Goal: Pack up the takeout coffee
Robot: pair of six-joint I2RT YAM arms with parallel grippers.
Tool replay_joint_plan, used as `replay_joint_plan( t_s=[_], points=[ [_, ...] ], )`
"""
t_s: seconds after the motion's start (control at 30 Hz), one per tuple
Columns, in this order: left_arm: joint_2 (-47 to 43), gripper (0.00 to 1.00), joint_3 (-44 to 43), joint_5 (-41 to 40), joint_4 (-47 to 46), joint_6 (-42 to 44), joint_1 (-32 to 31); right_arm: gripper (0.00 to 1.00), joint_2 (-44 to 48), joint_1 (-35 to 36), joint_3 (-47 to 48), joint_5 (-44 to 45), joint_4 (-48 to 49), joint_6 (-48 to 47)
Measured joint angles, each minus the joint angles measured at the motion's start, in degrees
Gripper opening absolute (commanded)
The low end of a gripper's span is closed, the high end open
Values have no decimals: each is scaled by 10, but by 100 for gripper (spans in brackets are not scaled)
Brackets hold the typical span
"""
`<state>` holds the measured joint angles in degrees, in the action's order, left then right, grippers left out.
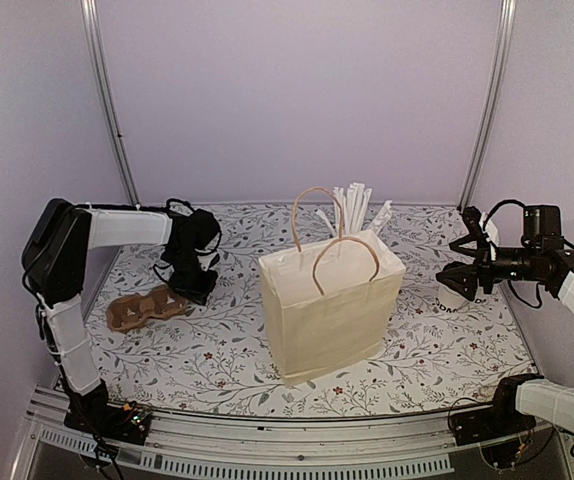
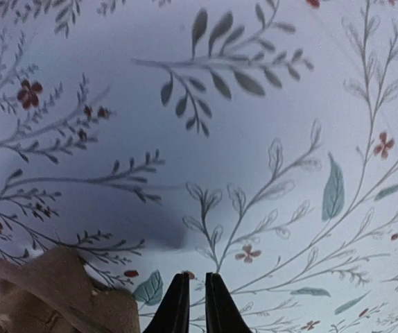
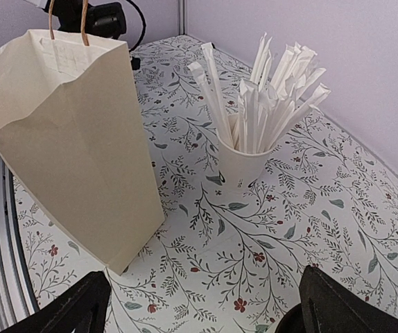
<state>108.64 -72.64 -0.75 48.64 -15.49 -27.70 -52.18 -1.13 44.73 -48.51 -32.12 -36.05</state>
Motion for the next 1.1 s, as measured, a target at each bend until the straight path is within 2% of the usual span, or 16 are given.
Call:
replay_joint_plan(
  t_s=[0.2,0.4,0.5,0.63,0.67,0.87,1.1],
  points=[
    [33,35,-99,-59,4,40,0,99,0,0,0,0,0,0],
    [-60,38,-92,-87,21,84,12,99,0,0,0,1,0,0],
    [-115,31,-79,-89,31,99,19,99,0,0,0,2,0,-2],
    [-125,5,-50,-90,46,100,26,99,0,0,0,2,0,-4],
    [-118,2,-42,-90,50,97,27,99,0,0,0,2,0,-5],
    [-72,0,1,-83,66,85,30,99,0,0,0,2,-2,-9],
    [-65,1,8,-50,54,84,26,99,0,0,0,2,-4,-9]
  ],
)
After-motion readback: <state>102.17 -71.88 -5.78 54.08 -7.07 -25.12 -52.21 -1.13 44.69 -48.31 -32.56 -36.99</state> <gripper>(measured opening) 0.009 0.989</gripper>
